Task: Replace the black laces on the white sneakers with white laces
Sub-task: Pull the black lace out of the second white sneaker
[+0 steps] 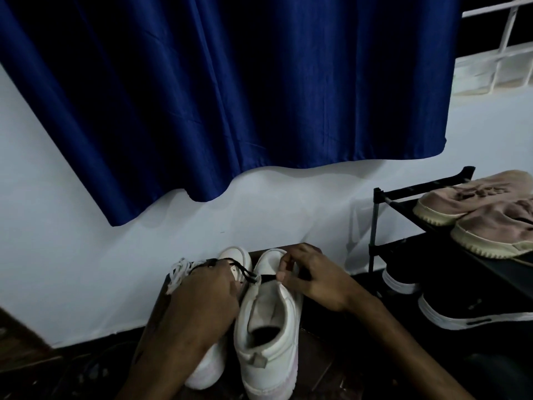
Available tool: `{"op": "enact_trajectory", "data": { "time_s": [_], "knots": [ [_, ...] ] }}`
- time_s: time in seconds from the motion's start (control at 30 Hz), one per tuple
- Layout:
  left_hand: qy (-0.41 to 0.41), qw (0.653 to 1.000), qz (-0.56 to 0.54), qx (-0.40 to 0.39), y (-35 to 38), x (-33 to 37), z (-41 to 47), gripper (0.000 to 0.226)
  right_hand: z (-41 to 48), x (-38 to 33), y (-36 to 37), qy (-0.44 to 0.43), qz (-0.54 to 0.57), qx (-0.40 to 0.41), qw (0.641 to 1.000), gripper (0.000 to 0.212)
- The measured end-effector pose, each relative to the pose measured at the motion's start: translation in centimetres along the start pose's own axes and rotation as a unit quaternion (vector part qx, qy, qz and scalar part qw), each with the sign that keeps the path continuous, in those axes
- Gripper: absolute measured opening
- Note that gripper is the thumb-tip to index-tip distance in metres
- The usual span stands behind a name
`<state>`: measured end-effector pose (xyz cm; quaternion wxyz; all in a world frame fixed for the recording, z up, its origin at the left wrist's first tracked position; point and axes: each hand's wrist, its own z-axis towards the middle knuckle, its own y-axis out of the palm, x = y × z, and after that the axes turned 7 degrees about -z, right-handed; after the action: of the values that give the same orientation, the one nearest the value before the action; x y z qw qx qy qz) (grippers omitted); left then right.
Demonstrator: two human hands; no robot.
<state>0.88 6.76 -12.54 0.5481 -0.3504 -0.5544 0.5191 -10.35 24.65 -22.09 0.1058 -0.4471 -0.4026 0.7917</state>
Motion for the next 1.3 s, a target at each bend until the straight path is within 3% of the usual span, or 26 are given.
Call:
{"op": "enact_trajectory", "data": {
  "time_s": [0.1, 0.2, 0.27, 0.4, 0.53, 0.67, 0.77, 0.83, 1.1, 1.2, 1.3],
  "knots": [
    [0.010, 1.000, 0.015, 0.015, 0.3, 0.5, -0.8, 0.036, 0.0, -0.1, 0.0, 0.008, 0.012, -0.002, 1.000, 0.031],
    [0.002, 0.998, -0.069, -0.013, 1.3, 1.1, -0.6, 0.050, 0.1, -0.2, 0.1, 0.017, -0.012, 0.015, 1.000, 0.039],
    [-0.008, 0.990, -0.138, -0.036, 1.9, 1.1, -0.5, 0.047, 0.1, -0.7, -0.2, 0.013, -0.019, 0.027, 0.999, 0.037],
    [-0.037, 0.949, -0.311, -0.032, 3.6, 0.4, -1.8, 0.019, 0.2, -2.7, -1.4, -0.018, 0.008, 0.010, 1.000, 0.006],
    [-0.050, 0.940, -0.337, 0.032, 6.2, 0.3, -3.3, 0.029, 0.5, -3.8, -2.2, 0.004, -0.021, -0.056, 0.998, 0.012],
    [-0.079, 0.855, -0.489, 0.152, 8.1, 0.7, -4.0, 0.027, 1.6, -5.7, -3.1, 0.015, -0.091, -0.130, 0.987, 0.017],
    [-0.047, 0.789, -0.586, 0.175, 9.5, 0.5, -4.6, 0.030, 2.0, -7.3, -2.7, 0.001, -0.190, -0.139, 0.972, 0.023],
    [-0.011, 0.772, -0.612, 0.169, 10.1, 0.1, -5.0, 0.032, 2.0, -7.9, -2.5, 0.014, -0.205, -0.134, 0.969, 0.023],
    [0.042, 0.792, -0.581, 0.184, 11.1, -0.8, -4.5, 0.033, 2.0, -8.9, -0.8, 0.014, -0.301, -0.113, 0.947, 0.019],
    [0.061, 0.804, -0.554, 0.207, 10.9, -0.8, -4.4, 0.032, 2.6, -8.7, -2.1, 0.004, -0.266, -0.183, 0.946, 0.008],
    [0.079, 0.813, -0.538, 0.208, 10.7, -0.8, -4.2, 0.034, 2.8, -8.5, -4.7, 0.059, -0.183, -0.239, 0.952, 0.004]
  ]
}}
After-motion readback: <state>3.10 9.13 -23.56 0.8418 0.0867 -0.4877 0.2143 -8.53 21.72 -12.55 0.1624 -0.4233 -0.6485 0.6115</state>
